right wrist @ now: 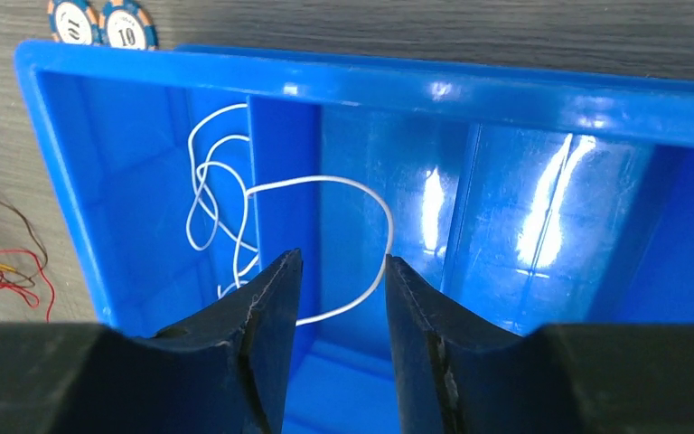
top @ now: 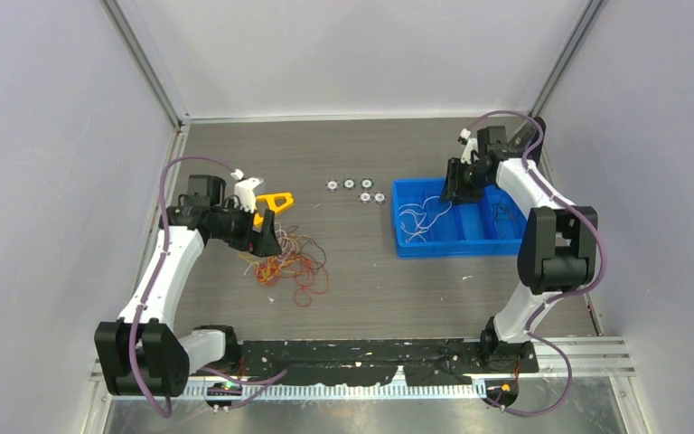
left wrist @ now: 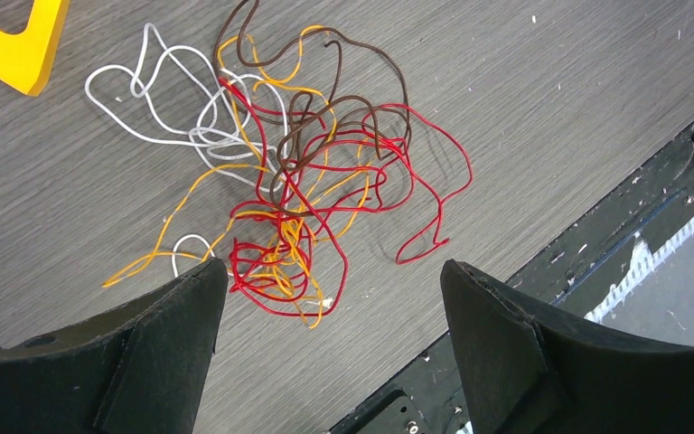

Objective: Untangle the cables

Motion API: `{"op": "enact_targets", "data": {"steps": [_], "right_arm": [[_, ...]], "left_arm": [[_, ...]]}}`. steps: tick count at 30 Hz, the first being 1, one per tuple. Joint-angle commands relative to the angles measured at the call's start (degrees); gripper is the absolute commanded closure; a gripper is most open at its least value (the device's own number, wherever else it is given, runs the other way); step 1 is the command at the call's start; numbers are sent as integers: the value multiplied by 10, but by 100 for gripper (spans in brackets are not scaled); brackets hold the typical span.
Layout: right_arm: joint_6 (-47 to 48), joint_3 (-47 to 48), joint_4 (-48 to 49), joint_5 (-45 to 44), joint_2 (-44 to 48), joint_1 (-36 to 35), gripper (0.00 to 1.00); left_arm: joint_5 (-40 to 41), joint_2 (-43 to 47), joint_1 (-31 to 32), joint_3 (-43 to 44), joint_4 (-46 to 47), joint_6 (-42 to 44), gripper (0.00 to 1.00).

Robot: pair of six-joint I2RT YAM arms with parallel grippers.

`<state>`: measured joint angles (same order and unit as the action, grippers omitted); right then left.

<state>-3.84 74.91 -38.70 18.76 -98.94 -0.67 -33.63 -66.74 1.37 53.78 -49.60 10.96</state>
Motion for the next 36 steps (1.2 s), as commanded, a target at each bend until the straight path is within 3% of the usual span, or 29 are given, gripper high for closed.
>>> {"op": "enact_targets", "data": {"steps": [1, 4, 8, 10, 12, 13, 15, 20, 23, 29, 36], "right_arm": [[-33, 18, 31, -7, -21, -2, 54], [-37, 18, 23, -29, -24, -2, 46], [-36, 3, 24, -53, -11, -1, 45], [-37, -3, 25, -52, -11, -1, 51], [-37, -7, 34, -44, -13, -2, 69], [-36, -7, 38, -39, -13, -2, 84], [-26, -3, 39, -17, -7, -4, 93], [-19, -25, 96, 110, 44, -52, 95], [-3, -22, 111, 114, 49, -96, 95], [9, -1, 91, -40, -25, -139, 95], [33, -19, 115, -129, -57, -153, 95]], "left_arm": [[0, -1, -2, 28, 22, -3, 10], [0, -1, -1, 30, 24, -3, 10], [0, -2, -1, 24, 28, -2, 10], [-1, -2, -2, 21, 31, -2, 10], [0, -1, -2, 20, 33, -2, 10], [0, -1, -1, 20, 33, -2, 10], [0, 1, -1, 22, 31, -1, 10], [-4, 10, -1, 19, 27, 5, 10], [-6, 12, -1, 12, 30, 2, 10], [3, 19, -2, 11, 29, 0, 10], [-2, 22, -1, 18, 28, -3, 10]]}}
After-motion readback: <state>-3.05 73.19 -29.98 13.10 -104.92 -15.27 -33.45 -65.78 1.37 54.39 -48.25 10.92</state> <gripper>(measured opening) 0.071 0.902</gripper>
